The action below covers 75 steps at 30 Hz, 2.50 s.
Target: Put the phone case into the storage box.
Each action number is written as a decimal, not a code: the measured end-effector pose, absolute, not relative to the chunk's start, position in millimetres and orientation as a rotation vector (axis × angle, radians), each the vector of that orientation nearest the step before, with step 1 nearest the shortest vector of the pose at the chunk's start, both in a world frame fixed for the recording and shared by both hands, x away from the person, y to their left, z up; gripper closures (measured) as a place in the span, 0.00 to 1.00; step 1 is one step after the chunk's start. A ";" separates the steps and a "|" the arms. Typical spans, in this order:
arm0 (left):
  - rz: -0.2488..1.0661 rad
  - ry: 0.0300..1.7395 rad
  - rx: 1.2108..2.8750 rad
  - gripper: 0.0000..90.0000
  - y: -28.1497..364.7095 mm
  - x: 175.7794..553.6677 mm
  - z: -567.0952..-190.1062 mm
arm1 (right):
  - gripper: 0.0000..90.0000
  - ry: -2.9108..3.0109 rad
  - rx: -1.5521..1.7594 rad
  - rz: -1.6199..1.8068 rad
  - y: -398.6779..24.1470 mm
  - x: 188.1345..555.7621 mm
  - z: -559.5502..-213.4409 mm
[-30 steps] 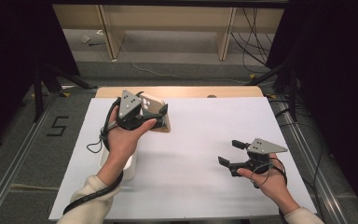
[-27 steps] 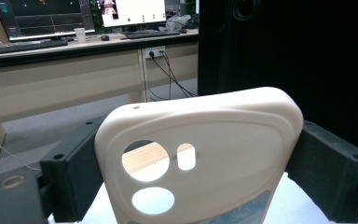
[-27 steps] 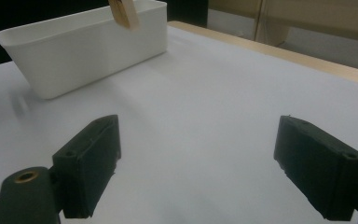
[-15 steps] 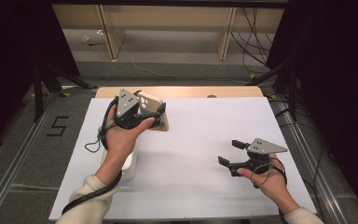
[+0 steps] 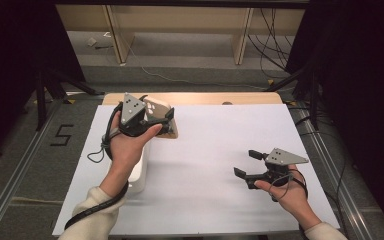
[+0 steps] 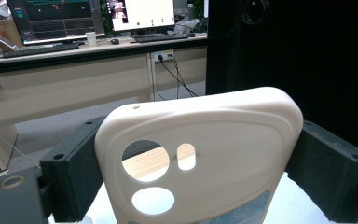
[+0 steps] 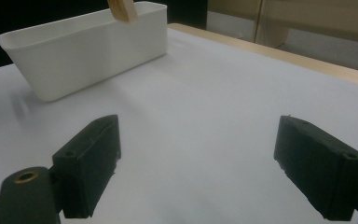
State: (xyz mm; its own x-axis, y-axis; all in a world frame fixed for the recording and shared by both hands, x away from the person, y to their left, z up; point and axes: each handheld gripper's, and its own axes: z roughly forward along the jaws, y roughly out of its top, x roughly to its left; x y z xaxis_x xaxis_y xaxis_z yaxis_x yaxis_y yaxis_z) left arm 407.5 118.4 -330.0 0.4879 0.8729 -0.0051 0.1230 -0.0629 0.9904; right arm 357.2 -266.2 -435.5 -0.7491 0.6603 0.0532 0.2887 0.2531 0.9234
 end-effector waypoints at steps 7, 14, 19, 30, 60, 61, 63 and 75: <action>0.819 0.879 1.527 0.12 123.5 410.1 -328.1 | 0.18 2.185 0.866 1.499 -266.3 357.1 -435.1; 0.825 0.886 1.519 0.12 127.5 410.1 -326.6 | 0.18 2.182 0.865 1.499 -266.9 356.8 -434.5; 0.830 0.891 1.514 0.12 129.8 410.3 -325.8 | 0.18 2.179 0.865 1.501 -266.9 356.6 -434.3; 0.807 0.925 1.504 0.12 131.5 409.0 -325.9 | 0.18 2.179 0.864 1.501 -266.8 356.6 -434.5; 0.851 0.960 1.484 0.12 148.7 410.7 -323.7 | 0.18 2.181 0.864 1.503 -266.7 356.8 -435.0; 0.852 0.961 1.484 0.12 149.5 410.7 -323.7 | 0.18 2.182 0.864 1.502 -266.6 356.7 -435.0; 0.854 0.964 1.484 0.12 151.1 410.6 -324.1 | 0.18 2.181 0.865 1.502 -266.4 356.7 -435.0; 0.861 0.983 1.483 0.12 157.6 411.8 -325.9 | 0.18 2.181 0.866 1.502 -266.0 356.6 -435.3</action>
